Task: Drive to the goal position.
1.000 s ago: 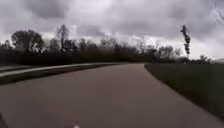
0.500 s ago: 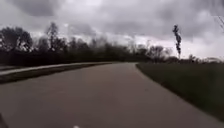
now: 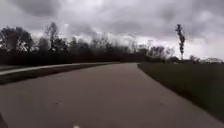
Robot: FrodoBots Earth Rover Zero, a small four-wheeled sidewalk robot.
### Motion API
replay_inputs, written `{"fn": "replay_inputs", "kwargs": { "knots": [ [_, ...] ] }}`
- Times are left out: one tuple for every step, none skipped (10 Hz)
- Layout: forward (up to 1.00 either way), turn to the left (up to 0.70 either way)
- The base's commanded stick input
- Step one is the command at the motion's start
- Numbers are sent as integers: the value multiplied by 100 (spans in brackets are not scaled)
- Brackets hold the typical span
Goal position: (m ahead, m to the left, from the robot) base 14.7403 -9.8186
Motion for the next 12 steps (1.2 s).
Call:
{"fn": "replay_inputs", "kwargs": {
  "knots": [
    [100, 0],
    [100, 0],
    [100, 0],
    [100, 0],
    [100, 0],
    [100, 0],
    [100, 0],
    [100, 0],
    [100, 0],
    [100, 0],
    [100, 0],
    [100, 0]
  ]
}}
